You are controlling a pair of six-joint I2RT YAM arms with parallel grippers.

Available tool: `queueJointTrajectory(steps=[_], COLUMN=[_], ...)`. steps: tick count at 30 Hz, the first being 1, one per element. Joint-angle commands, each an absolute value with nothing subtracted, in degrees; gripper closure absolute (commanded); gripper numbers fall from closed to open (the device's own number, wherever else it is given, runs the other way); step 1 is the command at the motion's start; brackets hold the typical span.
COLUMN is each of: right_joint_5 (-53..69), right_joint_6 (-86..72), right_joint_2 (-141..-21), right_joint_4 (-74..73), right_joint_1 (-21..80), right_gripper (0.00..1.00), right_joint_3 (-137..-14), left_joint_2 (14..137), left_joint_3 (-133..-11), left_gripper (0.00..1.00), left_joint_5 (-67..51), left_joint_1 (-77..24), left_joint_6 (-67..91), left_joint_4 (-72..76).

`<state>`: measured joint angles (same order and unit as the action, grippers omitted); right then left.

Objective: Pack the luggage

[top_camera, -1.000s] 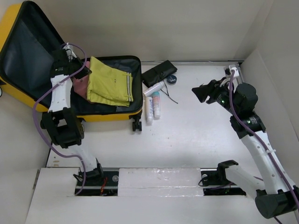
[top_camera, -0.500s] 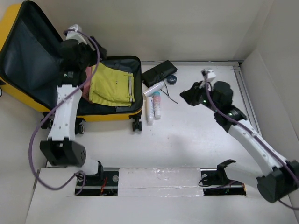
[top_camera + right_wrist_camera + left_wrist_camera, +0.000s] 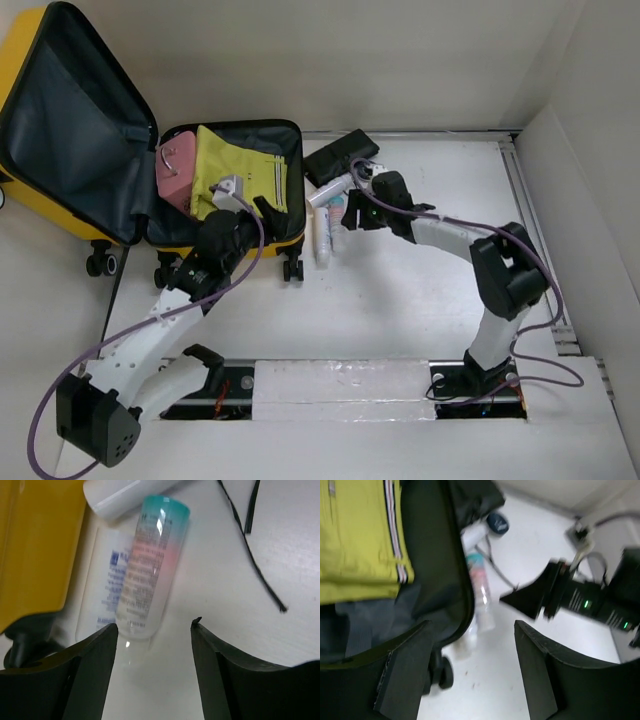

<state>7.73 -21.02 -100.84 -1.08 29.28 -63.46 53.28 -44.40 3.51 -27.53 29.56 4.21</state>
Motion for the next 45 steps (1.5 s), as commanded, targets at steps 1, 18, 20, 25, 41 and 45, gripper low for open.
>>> queueJointTrajectory(steps=[1, 18, 20, 25, 41, 45], right_joint_5=[6.06, 5.36, 6.85, 6.86, 21.27, 21.72], right_joint_6=[-22.32, -25.31, -25.83, -25.84, -29.35, -32.17], right_joint_2=[-105.02, -117.94, -116.99, -104.72, -112.40, -110.40], right_joint_4=[5.00, 5.71, 6.23, 7.38, 2.37, 5.10], right_joint_1=[29.00, 31.64, 30.94, 29.71, 40.08, 36.74], right_gripper=[0.34, 0.45, 0.52, 0.65, 0.34, 0.26], right_joint_3=[-68.64, -75.76, -74.20, -67.68, -100.78, -95.22], left_joint_2=[47.47, 42.01, 42.01, 42.01, 36.91, 36.91], left_joint_3=[-40.00, -35.33, -35.33, -35.33, -40.25, -39.73], left_gripper=[0.39, 0.41, 0.41, 0.41, 0.41, 0.41], left_joint_5=[2.30, -1.85, -0.62, -0.62, 0.09, 0.09], left_joint_1=[-27.51, -27.51, -27.51, -27.51, -27.51, -27.51], left_joint_6=[33.49, 34.01, 34.01, 34.54, 35.68, 35.68], left_joint_4=[12.39, 15.64, 15.12, 17.65, 14.77, 14.15])
